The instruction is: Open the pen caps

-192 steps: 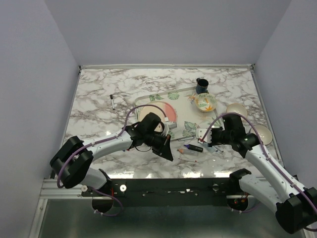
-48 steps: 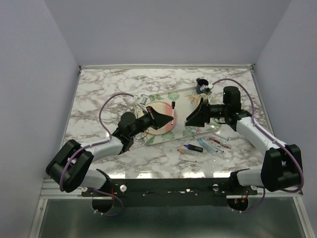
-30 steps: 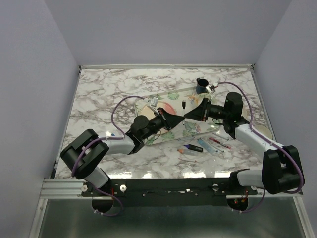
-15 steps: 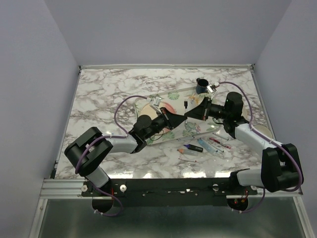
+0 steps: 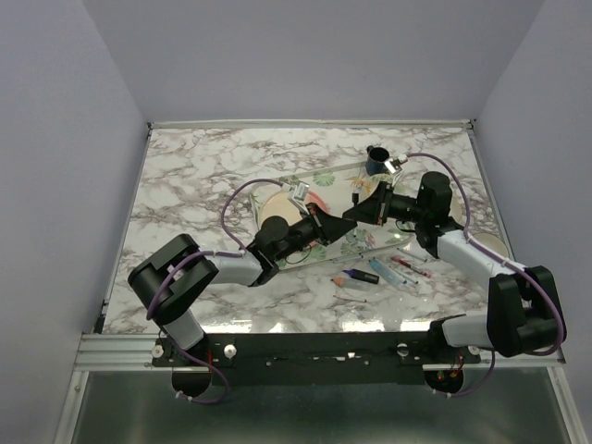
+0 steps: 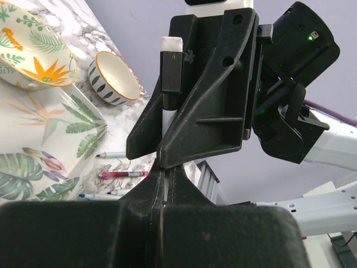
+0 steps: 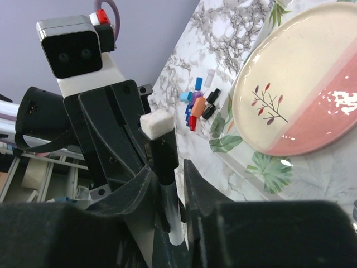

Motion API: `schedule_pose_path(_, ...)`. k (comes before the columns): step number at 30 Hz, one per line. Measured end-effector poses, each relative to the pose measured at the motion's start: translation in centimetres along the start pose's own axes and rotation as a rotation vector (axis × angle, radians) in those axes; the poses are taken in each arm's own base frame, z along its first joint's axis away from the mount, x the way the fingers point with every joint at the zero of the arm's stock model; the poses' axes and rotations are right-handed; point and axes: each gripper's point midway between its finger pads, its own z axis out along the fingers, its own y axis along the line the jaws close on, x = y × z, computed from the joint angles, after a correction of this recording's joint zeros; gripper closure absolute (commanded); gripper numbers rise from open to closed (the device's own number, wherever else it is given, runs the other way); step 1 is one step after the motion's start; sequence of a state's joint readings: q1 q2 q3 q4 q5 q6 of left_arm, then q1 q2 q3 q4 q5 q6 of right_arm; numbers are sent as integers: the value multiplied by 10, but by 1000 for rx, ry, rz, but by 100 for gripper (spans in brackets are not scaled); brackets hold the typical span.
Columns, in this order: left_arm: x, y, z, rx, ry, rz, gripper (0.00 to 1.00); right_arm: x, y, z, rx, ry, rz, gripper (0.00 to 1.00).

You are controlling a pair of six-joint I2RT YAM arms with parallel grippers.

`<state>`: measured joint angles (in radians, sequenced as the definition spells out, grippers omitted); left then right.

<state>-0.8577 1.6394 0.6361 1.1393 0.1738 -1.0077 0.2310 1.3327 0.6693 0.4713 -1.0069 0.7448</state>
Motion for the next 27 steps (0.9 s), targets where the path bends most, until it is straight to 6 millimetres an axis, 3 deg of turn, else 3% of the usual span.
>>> schedule_pose_path(2, 0, -1, 1, 5, 3, -3, 100, 0, 0, 0, 0, 1, 1, 99)
schedule_pose_path(5, 0, -3, 2, 13, 4, -13, 74, 0, -1, 0, -3, 1, -10, 99)
schedule_pose_path(6, 0, -4, 2, 13, 3, -17, 59, 0, 0, 0, -4, 1, -14, 99)
schedule_pose_path(9, -1, -3, 1, 13, -1, -13, 44, 0, 0, 0, -7, 9, -28, 99)
schedule_pose_path(19, -32, -1, -15, 7, -72, 8, 41, -2, -4, 7, -48, 151, -180, 99)
schedule_pose_path(25, -40, 4, -10, -24, -85, 8, 47, 28, 0, 10, -99, 264, -193, 99)
schedule_pose_path(27, -43, 1, -7, -22, -90, 13, 53, 35, 3, 10, -116, 290, -198, 99)
